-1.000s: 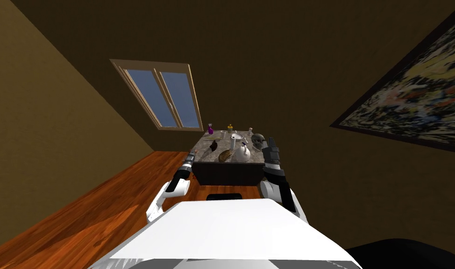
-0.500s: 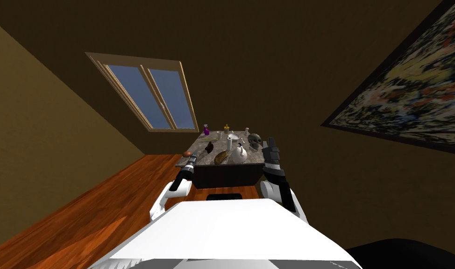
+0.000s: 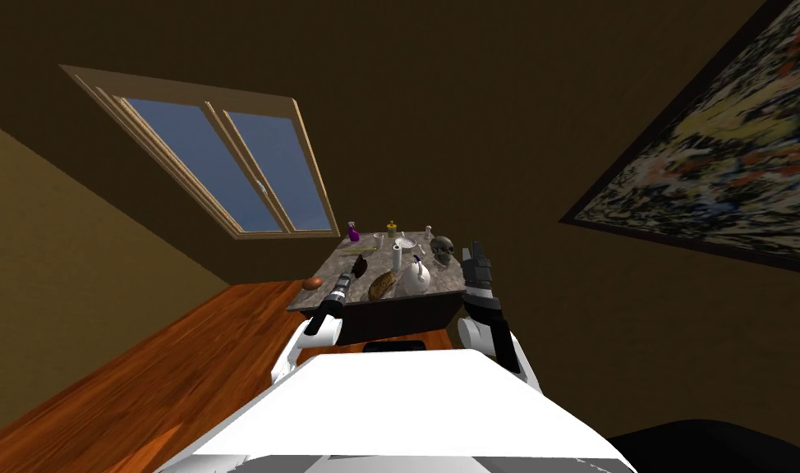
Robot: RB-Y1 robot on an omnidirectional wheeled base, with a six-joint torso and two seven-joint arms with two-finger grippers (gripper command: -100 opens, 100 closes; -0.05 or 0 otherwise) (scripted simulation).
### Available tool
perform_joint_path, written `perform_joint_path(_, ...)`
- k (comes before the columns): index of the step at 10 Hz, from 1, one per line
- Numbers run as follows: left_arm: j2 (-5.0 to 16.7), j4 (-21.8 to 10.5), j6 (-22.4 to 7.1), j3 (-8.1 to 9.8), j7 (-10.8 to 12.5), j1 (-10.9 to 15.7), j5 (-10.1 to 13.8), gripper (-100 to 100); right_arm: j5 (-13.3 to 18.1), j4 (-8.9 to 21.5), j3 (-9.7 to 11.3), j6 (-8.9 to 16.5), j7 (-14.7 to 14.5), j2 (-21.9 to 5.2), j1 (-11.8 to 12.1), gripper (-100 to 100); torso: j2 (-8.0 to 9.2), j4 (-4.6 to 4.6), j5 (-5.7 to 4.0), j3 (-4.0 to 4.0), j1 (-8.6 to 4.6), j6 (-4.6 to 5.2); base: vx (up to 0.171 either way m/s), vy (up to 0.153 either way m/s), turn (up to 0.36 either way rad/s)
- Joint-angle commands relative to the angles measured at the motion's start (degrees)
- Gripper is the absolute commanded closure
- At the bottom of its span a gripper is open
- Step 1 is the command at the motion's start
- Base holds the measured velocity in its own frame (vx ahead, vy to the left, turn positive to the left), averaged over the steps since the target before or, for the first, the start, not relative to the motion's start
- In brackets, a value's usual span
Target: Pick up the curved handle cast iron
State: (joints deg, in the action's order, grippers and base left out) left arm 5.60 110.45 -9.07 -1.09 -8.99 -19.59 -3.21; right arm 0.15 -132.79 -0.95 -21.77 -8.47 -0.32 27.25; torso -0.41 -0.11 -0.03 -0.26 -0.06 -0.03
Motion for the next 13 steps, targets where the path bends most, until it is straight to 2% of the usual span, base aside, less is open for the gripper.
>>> perform_joint_path(1,0.0,0.0,0.0,0.0,0.0,0.0,0.0,0,0.0,0.0,0.0,0.0,0.0,0.0,0.0,0,0.0,0.0,0.0,0.0,0.0,0.0,0.015,-0.002,0.006)
perform_joint_path(2,1.66,-2.87,1.69,2.58,2.86,2.87,-2.86,-100,0.0,0.0,0.0,0.0,0.0,0.0,-0.01,0,0.25,0.06,0.01,0.15,0.03,0.01,-0.06,-0.025,-0.191)
perform_joint_path(3,1.66,-4.0,1.69,2.58,4.2,4.19,-4.05,-100,0.0,0.01,0.01,0.0,0.0,0.0,-0.03,0,0.53,0.12,0.0,0.31,-0.02,0.04,-0.101,-0.015,-0.075)
perform_joint_path(5,1.66,-6.61,1.69,2.58,4.27,4.72,-4.05,-100,0.0,0.01,0.0,0.01,0.0,0.0,-0.02,0,0.7,0.17,0.0,0.42,-0.01,0.0,-0.051,-0.012,0.015)
perform_joint_path(6,3.31,-8.58,3.38,5.16,7.09,7.45,-6.82,-100,0.0,0.01,0.0,0.01,0.0,0.0,-0.02,0,0.58,0.15,0.0,0.36,0.0,0.0,-0.084,-0.023,-0.184)
perform_joint_path(7,3.31,-10.52,3.38,5.16,8.37,8.96,-8.1,-100,0.0,0.01,0.01,0.01,0.0,0.0,-0.03,0,0.71,0.16,-0.01,0.41,-0.02,0.04,-0.103,-0.032,-0.096)
perform_joint_path(9,3.31,-13.21,3.38,5.16,8.54,9.44,-8.1,-100,0.0,0.01,0.0,0.01,0.0,0.0,-0.02,0,0.65,0.16,0.0,0.39,-0.02,0.0,-0.028,-0.012,0.023)
perform_joint_path(10,4.97,-15.79,5.06,7.74,11.45,12.49,-10.78,-100,0.0,0.01,0.0,0.01,0.0,0.0,-0.01,0,0.52,0.13,0.01,0.32,0.02,0.0,-0.078,-0.026,-0.173)
perform_joint_path(11,4.97,-17.61,5.06,7.74,12.82,14.16,-12.16,-100,0.0,0.01,0.01,0.01,0.0,0.0,-0.03,0,0.66,0.16,-0.01,0.39,-0.02,0.04,-0.102,-0.027,-0.092)
perform_joint_path(13,4.97,-19.81,5.06,7.74,12.82,14.16,-12.16,-100,0.0,0.01,0.0,0.01,0.0,0.0,-0.02,0,0.66,0.16,0.0,0.4,-0.01,-0.01,-0.029,-0.009,0.012)
